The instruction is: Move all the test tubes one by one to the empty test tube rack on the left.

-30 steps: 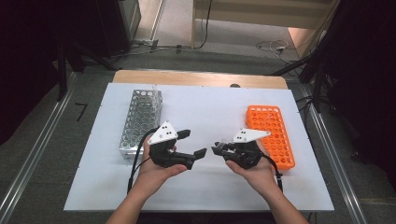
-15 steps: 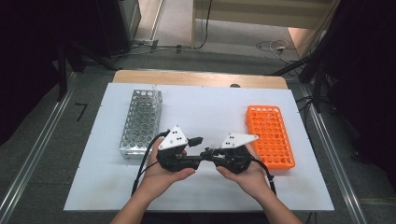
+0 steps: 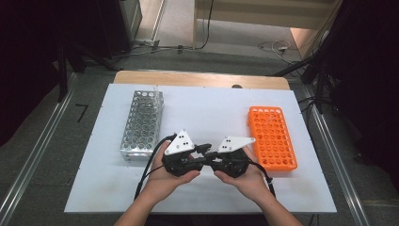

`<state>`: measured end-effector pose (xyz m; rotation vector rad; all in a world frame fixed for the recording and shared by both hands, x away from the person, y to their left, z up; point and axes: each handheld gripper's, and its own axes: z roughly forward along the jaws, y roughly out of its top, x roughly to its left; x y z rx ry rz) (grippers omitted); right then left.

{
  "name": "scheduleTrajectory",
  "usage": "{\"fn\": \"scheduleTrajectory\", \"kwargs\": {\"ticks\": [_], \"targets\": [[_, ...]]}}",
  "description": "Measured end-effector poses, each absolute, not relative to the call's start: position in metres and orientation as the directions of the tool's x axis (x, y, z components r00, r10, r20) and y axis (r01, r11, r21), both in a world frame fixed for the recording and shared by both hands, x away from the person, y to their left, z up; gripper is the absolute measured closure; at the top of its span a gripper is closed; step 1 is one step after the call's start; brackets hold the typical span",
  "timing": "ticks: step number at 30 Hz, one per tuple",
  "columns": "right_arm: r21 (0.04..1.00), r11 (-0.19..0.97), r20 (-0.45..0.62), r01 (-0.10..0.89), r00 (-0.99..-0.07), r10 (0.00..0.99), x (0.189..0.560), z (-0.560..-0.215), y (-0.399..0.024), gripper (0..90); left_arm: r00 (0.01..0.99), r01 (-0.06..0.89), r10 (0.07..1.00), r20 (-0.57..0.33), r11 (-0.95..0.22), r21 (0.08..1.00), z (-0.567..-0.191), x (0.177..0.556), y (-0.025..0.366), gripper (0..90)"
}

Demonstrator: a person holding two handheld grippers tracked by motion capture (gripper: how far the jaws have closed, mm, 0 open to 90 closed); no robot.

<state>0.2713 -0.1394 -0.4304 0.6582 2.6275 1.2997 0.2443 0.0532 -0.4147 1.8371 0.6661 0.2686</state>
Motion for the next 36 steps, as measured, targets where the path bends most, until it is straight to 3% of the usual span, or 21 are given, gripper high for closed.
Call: {"fn": "scheduleTrajectory", "kwargs": {"ticks": [36], "targets": [[0.791, 0.522, 0.081, 0.319, -0.9, 0.428, 0.2699, -0.4263, -0.1396, 72.7, 0.801, 0.257, 0.595, -0.063, -0.247, 0.934, -0.4131, 0.2418, 0.055, 75.0]]}}
